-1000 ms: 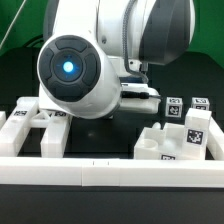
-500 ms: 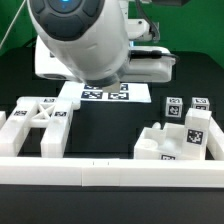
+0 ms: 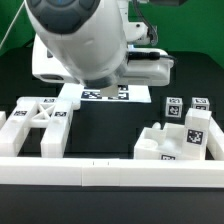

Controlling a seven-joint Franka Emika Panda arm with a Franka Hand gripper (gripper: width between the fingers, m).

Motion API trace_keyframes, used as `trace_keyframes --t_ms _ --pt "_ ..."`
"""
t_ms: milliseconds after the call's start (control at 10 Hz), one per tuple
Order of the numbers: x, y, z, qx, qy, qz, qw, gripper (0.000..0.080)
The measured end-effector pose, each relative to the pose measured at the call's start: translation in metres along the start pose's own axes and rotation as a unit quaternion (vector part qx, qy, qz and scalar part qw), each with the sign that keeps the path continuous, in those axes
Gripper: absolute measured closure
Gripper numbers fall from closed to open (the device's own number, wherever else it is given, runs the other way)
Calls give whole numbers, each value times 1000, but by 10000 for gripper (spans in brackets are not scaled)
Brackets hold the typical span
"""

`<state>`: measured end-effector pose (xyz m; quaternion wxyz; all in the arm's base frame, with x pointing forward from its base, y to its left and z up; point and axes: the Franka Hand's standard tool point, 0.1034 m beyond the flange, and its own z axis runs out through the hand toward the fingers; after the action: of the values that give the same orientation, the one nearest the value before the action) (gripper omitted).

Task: Assemble chair

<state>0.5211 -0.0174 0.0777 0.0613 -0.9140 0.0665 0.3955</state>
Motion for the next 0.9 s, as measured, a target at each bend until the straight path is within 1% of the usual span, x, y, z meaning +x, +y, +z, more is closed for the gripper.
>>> trace_keyframes --t_ms 100,200,300,400,500,600,700,800,900 --pt "-3 -6 -11 6 20 -5 1000 514" --pt "4 -9 -25 7 56 -9 998 512" --pt "15 -9 -33 5 120 -10 993 512" --pt "12 -9 -32 5 155 -9 988 512" --pt "10 -8 -30 6 170 -8 985 512" --pt "18 -7 -37 4 219 -7 976 512" --pt "19 -8 -39 2 257 -7 966 512" --pt "20 -15 -45 3 284 -4 959 512" --pt "24 -24 -57 1 325 -8 946 512"
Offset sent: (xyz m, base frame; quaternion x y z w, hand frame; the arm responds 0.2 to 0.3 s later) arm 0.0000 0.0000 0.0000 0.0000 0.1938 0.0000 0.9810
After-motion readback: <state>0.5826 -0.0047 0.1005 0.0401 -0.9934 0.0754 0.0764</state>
